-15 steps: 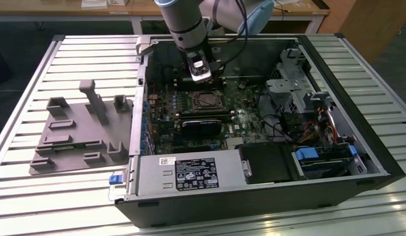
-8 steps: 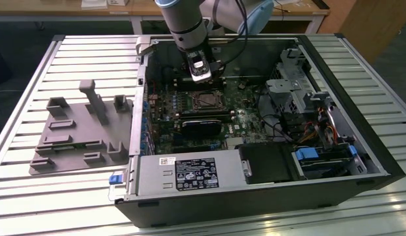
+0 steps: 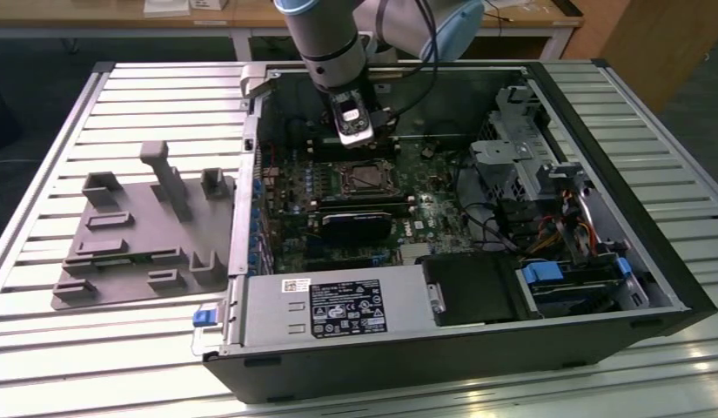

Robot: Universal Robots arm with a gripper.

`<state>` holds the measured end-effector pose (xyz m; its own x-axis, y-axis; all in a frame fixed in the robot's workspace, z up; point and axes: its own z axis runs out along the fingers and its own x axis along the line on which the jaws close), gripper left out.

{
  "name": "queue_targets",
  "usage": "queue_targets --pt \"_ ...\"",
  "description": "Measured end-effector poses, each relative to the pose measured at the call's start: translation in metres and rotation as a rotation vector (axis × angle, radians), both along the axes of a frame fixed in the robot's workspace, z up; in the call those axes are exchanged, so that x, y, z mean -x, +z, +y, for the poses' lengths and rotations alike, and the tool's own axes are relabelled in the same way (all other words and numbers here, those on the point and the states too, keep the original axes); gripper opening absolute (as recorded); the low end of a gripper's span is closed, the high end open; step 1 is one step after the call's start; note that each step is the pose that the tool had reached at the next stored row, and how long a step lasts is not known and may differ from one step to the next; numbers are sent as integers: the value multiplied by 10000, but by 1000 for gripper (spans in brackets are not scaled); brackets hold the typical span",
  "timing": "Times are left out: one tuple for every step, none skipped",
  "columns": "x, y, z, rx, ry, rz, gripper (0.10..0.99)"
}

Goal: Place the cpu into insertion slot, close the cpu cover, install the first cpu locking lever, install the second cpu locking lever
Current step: 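Install the first cpu locking lever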

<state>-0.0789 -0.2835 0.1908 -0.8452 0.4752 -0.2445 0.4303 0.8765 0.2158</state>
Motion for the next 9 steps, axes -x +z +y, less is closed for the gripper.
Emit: queue_targets --pt "0 -2 0 1 -3 0 102" --pt "0 -3 0 2 -7 1 102" --pt "0 -4 0 1 -11 1 102" --pt "0 -6 0 1 -15 0 102" --pt "-2 -8 0 1 -19 0 102" --pt "-5 -9 0 2 -22 0 102" --pt "-8 -10 0 1 -26 0 102" --pt "-11 -11 0 -1 -30 -2 102" --pt "-12 -11 0 -1 -32 -1 102"
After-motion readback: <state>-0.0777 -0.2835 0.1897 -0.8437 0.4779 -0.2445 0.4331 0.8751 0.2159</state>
